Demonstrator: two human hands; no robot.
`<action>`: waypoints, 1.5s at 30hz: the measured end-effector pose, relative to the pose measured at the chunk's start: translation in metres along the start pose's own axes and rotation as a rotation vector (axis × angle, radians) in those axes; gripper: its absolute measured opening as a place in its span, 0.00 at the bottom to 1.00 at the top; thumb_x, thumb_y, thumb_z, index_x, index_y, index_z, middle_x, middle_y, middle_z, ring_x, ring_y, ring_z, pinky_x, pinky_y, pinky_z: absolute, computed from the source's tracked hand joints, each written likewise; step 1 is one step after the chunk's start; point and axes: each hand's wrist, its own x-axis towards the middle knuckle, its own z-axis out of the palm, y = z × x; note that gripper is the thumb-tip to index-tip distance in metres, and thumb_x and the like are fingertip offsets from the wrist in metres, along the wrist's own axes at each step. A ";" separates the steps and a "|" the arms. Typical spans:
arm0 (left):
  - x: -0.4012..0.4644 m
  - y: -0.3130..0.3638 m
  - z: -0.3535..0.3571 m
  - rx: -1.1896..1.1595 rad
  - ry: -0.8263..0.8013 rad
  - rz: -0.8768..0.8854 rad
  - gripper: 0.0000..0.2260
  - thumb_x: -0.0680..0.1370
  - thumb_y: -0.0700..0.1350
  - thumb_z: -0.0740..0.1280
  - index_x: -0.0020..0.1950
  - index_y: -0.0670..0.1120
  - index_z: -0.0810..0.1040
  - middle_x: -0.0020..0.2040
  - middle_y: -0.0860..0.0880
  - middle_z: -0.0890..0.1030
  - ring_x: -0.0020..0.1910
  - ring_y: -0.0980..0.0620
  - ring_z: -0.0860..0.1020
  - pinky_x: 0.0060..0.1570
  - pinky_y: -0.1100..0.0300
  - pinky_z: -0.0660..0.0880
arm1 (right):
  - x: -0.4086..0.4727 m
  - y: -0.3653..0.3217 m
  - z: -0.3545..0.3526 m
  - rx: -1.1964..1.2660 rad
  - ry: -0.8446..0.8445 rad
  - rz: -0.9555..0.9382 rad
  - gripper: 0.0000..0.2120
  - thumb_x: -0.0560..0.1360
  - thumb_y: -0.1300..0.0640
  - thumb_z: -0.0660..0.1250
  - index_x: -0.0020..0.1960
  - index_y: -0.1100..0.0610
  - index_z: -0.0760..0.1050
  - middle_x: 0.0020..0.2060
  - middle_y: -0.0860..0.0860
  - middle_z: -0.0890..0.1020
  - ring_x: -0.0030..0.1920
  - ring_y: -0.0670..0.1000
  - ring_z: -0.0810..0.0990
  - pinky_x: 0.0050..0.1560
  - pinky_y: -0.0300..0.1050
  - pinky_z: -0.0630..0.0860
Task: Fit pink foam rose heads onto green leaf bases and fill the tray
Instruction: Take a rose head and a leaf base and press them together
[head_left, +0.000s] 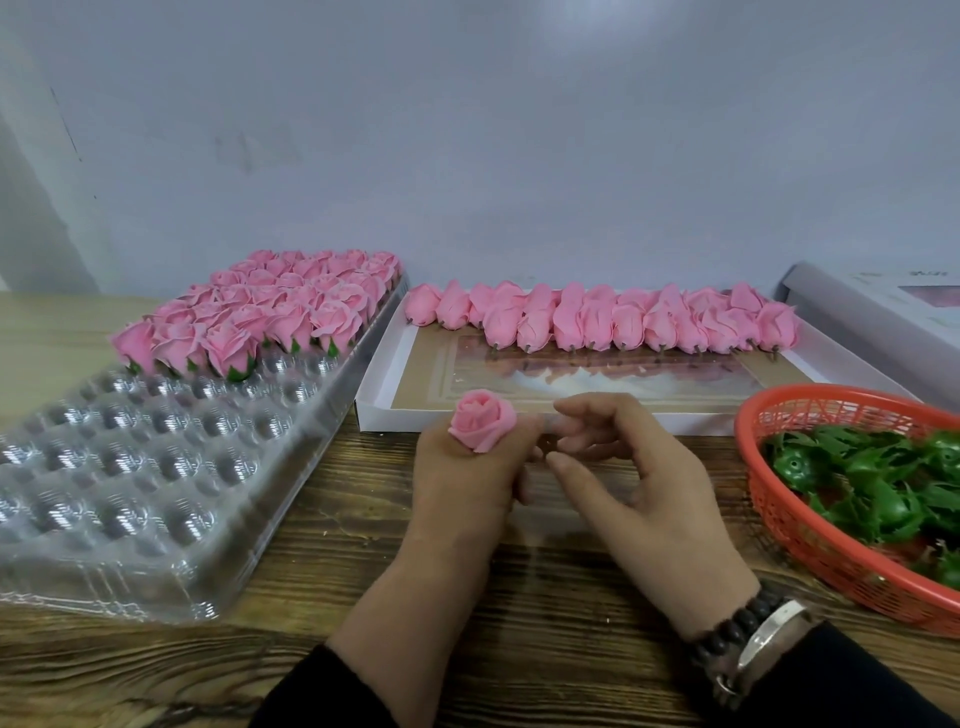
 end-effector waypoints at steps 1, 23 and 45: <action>0.000 0.000 0.001 -0.045 0.031 -0.008 0.09 0.72 0.40 0.70 0.31 0.43 0.78 0.23 0.47 0.74 0.21 0.55 0.69 0.22 0.68 0.66 | 0.000 0.001 0.002 -0.004 -0.008 0.019 0.15 0.68 0.60 0.73 0.48 0.45 0.73 0.41 0.44 0.80 0.45 0.42 0.78 0.49 0.32 0.73; -0.014 -0.004 0.017 -0.401 -0.236 -0.188 0.19 0.64 0.49 0.70 0.51 0.40 0.80 0.43 0.45 0.81 0.46 0.49 0.80 0.57 0.52 0.74 | 0.001 0.000 0.010 0.060 -0.052 0.086 0.19 0.65 0.68 0.71 0.43 0.44 0.72 0.36 0.51 0.78 0.36 0.46 0.76 0.36 0.35 0.74; -0.010 -0.003 0.012 -0.285 -0.358 -0.225 0.19 0.68 0.44 0.73 0.56 0.38 0.78 0.53 0.39 0.82 0.55 0.43 0.80 0.61 0.49 0.73 | 0.004 -0.001 0.002 0.059 -0.030 0.114 0.15 0.62 0.65 0.73 0.40 0.50 0.71 0.36 0.42 0.80 0.34 0.39 0.77 0.33 0.30 0.72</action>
